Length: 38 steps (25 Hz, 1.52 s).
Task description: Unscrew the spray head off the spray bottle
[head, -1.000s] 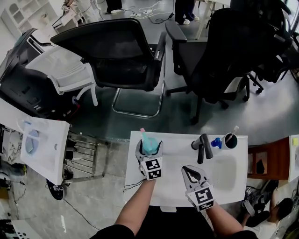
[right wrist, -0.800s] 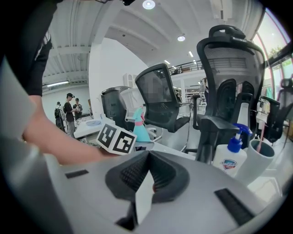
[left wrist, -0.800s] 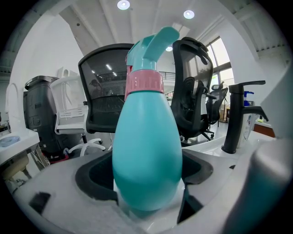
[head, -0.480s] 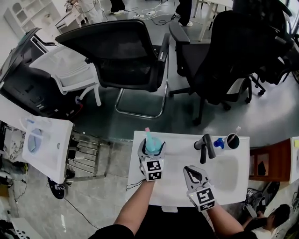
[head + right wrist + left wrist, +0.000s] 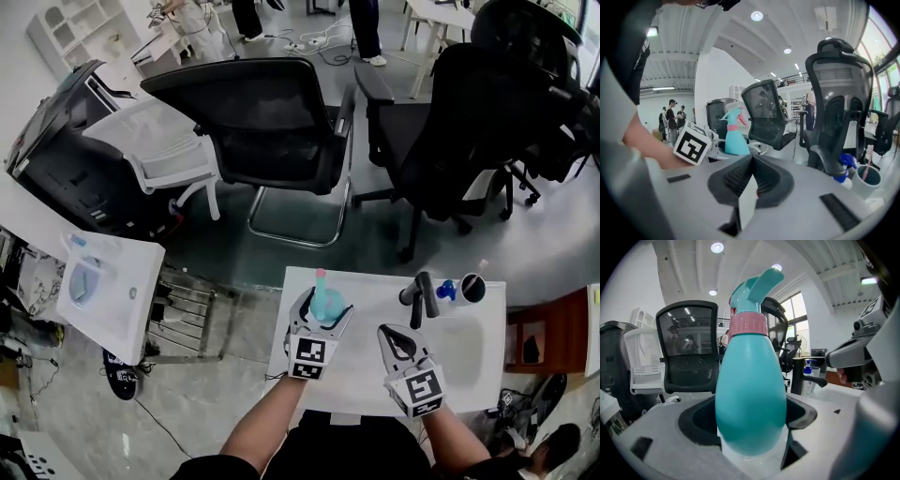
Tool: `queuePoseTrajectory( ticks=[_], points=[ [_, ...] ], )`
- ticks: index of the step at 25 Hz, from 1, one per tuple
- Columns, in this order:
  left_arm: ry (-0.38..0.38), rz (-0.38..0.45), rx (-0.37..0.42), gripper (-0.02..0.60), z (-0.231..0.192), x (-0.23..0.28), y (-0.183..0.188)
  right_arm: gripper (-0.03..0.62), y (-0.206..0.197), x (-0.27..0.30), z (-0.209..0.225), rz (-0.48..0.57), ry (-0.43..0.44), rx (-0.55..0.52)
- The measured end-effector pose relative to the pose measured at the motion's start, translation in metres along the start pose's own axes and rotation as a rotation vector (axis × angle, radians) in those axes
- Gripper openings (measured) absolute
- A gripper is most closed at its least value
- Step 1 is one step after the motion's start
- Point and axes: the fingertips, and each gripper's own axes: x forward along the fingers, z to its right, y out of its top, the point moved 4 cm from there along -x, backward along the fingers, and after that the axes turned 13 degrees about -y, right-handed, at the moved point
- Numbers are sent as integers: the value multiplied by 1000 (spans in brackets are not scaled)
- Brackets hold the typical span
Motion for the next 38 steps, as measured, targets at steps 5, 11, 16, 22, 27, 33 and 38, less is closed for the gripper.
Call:
queuePoseTrajectory(
  ticks=[5,11,16,22,27,33,38],
  points=[
    [-78,-8,31,408,18,-17,19,22,30,-11,-15,61,90,-77],
    [-127,-6,76,408,39,-27,38,184,61,-23,-40,134,195,-159],
    [-150,3,97,410,56,-32,50,202,84,-30,-53,180,228,-145],
    [-183,-7,116,410,77,-36,50,202,98,-35,-57,207,220,-113],
    [-205,-11,150,410,91,-40,55,202,100,-36,-62,229,222,-149],
    [-222,-11,175,410,104,-44,62,147,108,-45,-64,292,187,-151],
    [-257,9,185,410,111,-52,71,138,120,-57,-66,296,218,-100]
  ],
)
